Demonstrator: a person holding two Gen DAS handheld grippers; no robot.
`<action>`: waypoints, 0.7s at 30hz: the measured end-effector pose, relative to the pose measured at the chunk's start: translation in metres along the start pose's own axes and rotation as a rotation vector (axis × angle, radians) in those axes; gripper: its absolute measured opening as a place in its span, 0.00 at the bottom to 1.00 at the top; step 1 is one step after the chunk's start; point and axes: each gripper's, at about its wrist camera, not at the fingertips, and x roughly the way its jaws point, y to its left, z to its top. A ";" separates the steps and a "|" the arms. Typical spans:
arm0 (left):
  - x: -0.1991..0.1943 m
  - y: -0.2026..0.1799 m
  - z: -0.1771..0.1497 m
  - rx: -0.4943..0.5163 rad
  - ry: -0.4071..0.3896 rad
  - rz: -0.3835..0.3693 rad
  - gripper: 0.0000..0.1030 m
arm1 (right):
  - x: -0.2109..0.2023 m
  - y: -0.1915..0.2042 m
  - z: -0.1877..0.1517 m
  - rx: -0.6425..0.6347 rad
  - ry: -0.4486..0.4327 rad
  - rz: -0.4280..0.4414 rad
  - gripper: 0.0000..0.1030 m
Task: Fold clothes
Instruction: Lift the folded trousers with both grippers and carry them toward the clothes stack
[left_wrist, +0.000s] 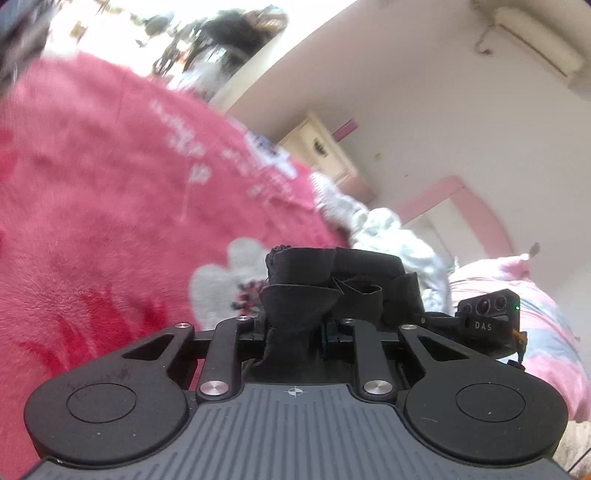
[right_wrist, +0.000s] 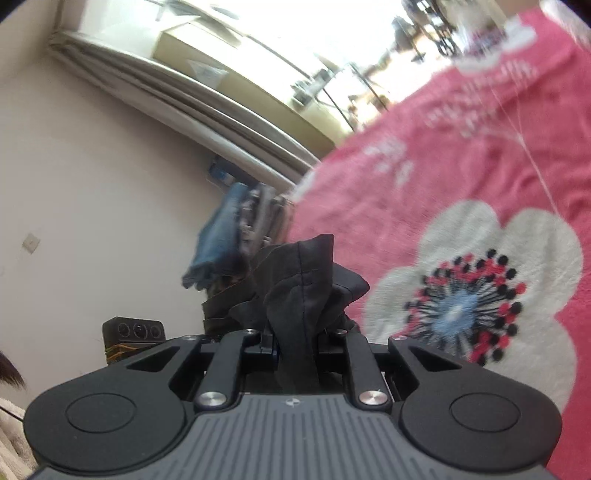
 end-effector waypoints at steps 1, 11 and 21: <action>-0.011 -0.009 -0.002 0.010 -0.017 -0.005 0.19 | -0.007 0.013 -0.004 -0.018 -0.014 0.001 0.16; -0.120 -0.065 0.009 0.134 -0.215 0.049 0.18 | -0.013 0.133 -0.017 -0.182 -0.104 0.094 0.16; -0.237 -0.059 0.095 0.214 -0.429 0.202 0.18 | 0.095 0.251 0.033 -0.270 -0.142 0.264 0.16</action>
